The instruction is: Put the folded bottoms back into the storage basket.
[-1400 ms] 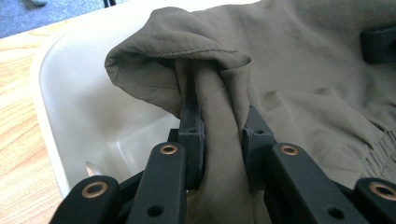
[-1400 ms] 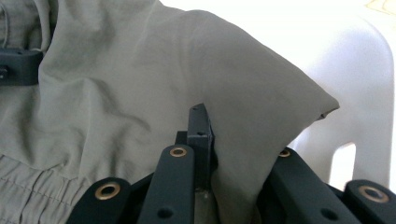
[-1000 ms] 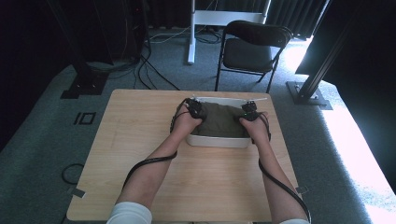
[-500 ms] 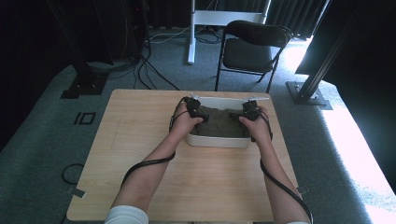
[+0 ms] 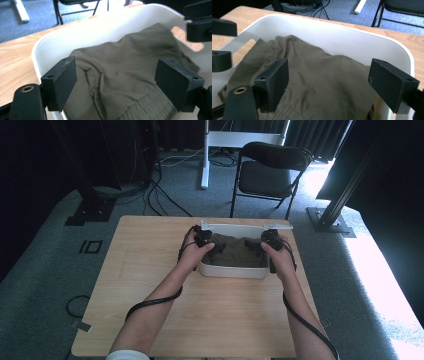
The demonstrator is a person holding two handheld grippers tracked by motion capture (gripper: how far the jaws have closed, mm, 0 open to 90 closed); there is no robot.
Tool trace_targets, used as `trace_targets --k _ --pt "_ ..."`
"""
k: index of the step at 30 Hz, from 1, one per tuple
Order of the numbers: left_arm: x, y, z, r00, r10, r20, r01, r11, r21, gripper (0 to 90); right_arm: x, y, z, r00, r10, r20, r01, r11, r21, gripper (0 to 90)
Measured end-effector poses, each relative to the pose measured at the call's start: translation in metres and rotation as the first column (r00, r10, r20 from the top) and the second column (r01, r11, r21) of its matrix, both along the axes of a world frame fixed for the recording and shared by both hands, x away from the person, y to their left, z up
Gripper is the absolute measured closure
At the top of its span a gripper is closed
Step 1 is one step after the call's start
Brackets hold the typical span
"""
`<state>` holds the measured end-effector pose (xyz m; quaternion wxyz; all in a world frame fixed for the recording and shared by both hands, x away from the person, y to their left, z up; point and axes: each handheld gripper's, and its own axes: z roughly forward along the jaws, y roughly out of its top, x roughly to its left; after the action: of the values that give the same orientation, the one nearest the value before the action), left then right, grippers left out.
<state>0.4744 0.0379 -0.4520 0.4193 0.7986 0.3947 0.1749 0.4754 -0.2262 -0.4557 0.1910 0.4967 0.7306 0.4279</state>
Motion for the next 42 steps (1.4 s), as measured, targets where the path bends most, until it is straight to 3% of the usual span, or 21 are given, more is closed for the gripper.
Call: trace_targets --k 3,4,9,12,21,26,36,42 --pt "-0.005 0.001 0.003 0.9997 -0.004 0.026 0.004 0.9999 0.011 17.5 -0.005 -0.001 0.002 0.9993 0.027 0.024 -0.027 0.999 -0.026 14.2" --pt "-0.007 0.001 0.006 0.9992 0.011 0.039 -0.01 0.9997 -0.023 17.5 -0.007 -0.002 0.003 0.9992 0.021 0.035 -0.02 0.999 -0.029 14.2" --pt "-0.013 0.001 0.01 0.9986 0.022 0.049 -0.02 0.9985 -0.051 17.3 -0.013 -0.004 0.004 0.9983 0.037 0.046 -0.035 0.999 -0.028 14.1" --pt "-0.018 0.001 0.011 0.9988 0.001 0.049 0.002 0.9988 -0.05 17.1 -0.019 -0.004 0.006 0.9973 0.054 0.051 -0.051 0.997 -0.049 14.2" --pt "-0.032 -0.001 0.012 0.9966 -0.058 0.059 0.061 0.9974 -0.038 16.5 -0.033 0.001 0.01 0.9932 0.095 0.068 -0.092 0.995 -0.044 14.2" --pt "-0.043 0.001 0.015 0.9954 -0.066 0.069 0.071 0.9954 -0.064 16.5 -0.045 0.005 0.014 0.9883 0.12 0.095 -0.114 0.991 -0.063 14.0" --pt "-0.062 0.006 0.019 0.9928 -0.08 0.089 0.086 0.9944 -0.062 16.5 -0.063 0.006 0.018 0.9768 0.173 0.126 -0.162 0.982 -0.096 12.7" --pt "-0.074 0.01 0.015 0.9908 -0.099 0.092 0.105 0.9923 -0.065 16.5 -0.075 0.004 0.016 0.973 0.185 0.138 -0.175 0.981 -0.083 12.8"
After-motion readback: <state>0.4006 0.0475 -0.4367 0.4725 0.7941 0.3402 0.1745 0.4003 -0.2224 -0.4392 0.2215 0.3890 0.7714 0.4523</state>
